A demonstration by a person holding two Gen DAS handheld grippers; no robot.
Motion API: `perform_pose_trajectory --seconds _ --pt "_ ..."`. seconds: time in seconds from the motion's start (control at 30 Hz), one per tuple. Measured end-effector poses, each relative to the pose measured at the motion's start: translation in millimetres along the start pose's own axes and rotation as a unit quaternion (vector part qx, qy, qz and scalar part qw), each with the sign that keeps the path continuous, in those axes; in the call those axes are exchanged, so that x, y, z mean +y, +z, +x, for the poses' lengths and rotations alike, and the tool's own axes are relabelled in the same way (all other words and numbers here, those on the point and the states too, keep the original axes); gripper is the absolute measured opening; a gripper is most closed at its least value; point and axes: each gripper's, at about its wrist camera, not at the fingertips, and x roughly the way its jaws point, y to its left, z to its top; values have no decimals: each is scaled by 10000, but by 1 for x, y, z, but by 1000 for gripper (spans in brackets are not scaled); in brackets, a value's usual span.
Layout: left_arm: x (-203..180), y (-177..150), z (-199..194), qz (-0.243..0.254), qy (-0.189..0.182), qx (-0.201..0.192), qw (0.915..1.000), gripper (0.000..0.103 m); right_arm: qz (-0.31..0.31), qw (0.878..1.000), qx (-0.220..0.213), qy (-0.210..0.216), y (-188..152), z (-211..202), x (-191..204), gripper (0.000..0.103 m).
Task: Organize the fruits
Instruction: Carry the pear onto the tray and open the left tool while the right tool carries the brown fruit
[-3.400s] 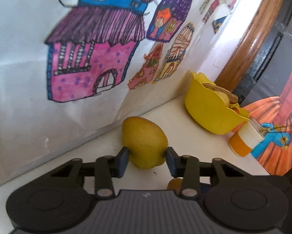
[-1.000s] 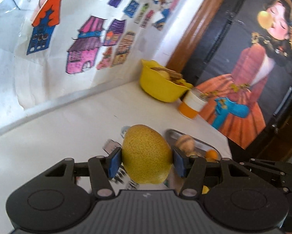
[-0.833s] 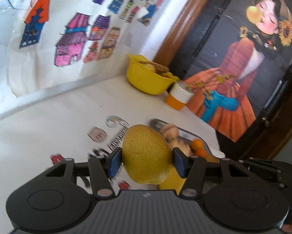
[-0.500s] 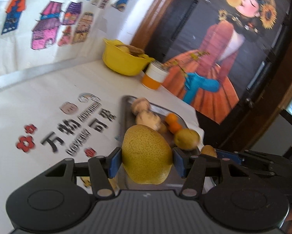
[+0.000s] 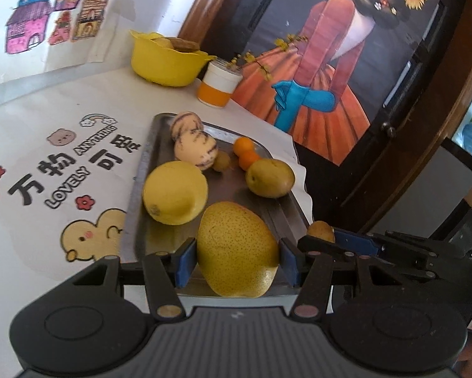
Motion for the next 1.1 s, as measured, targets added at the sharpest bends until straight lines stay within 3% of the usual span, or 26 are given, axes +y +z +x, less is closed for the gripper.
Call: perform_pose_trajectory --seconds 0.67,1.1 --pt "-9 14 40 696 254 207 9970 60 270 9979 -345 -473 -9 32 -21 29" --pt "-5 15 42 956 76 236 9951 60 153 9976 -332 -581 -17 48 -16 30"
